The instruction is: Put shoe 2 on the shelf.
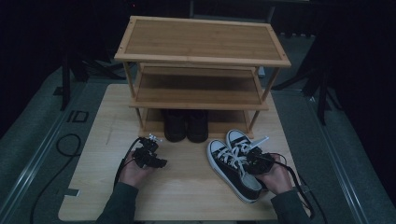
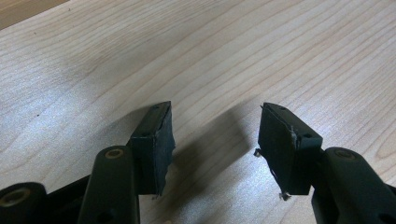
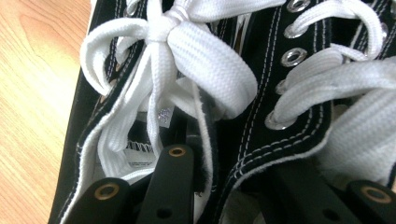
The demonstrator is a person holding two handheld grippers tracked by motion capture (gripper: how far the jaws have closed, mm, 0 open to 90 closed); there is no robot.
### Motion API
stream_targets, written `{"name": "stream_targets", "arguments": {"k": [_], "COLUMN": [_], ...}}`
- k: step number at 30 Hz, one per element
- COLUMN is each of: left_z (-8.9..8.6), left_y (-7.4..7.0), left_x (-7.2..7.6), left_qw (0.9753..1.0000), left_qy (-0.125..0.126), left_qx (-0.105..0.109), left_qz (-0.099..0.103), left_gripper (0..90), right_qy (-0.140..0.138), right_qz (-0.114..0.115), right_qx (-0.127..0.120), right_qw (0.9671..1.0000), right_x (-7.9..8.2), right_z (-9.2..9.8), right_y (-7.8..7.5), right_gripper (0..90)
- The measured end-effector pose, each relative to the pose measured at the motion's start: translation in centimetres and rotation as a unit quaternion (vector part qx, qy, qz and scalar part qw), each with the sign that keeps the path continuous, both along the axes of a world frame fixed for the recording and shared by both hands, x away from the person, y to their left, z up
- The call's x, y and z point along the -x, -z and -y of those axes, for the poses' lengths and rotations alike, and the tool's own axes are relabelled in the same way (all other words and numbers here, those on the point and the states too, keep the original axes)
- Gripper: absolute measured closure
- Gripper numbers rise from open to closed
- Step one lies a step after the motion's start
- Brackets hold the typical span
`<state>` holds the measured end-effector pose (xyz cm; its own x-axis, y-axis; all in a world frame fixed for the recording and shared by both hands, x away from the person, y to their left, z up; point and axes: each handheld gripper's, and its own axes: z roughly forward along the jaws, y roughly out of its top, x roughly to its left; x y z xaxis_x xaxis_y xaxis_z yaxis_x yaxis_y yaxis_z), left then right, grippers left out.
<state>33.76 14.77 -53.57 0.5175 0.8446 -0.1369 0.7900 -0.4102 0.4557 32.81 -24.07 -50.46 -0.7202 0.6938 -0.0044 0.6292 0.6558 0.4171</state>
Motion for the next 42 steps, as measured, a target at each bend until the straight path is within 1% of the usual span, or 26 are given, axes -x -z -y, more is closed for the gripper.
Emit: {"name": "stream_targets", "arguments": {"k": [4,7,16,26,34,39,42], "left_z": [0.0,-0.1,-0.2,-0.3,-0.3,-0.3,-0.3], "left_y": [0.0,0.0,-0.1,-0.1,-0.1,-0.1,-0.1], "left_x": [0.0,0.0,0.0,-0.1,0.0,-0.1,-0.1], "left_qw": [1.0,1.0,1.0,1.0,1.0,1.0,1.0], "left_qy": [0.0,0.0,0.002,0.003,0.001,0.0,0.003], "left_qx": [0.0,0.0,-0.003,-0.003,-0.002,-0.002,-0.003], "left_qz": [-0.001,0.0,-0.002,-0.001,-0.001,-0.002,-0.001], "left_gripper": [45.4,45.4,45.4,45.4,45.4,45.5,45.4], "right_qy": [-0.007,-0.014,-0.034,-0.036,-0.036,-0.036,-0.038], "right_qz": [0.009,0.009,0.004,-0.002,-0.001,0.007,0.007], "right_qx": [0.004,-0.007,-0.026,-0.042,-0.044,-0.053,-0.055], "right_qw": [0.9999,0.9998,0.9991,0.9985,0.9984,0.9979,0.9977], "right_x": [-0.1,-0.3,-0.9,-1.3,-1.4,-1.3,-1.3], "right_z": [0.2,0.7,1.7,2.3,2.4,2.6,2.6], "right_y": [0.0,0.0,0.0,-0.1,-0.3,-1.0,-1.5], "right_gripper": [83.1,84.4,84.7,85.3,85.2,85.2,85.1]}}
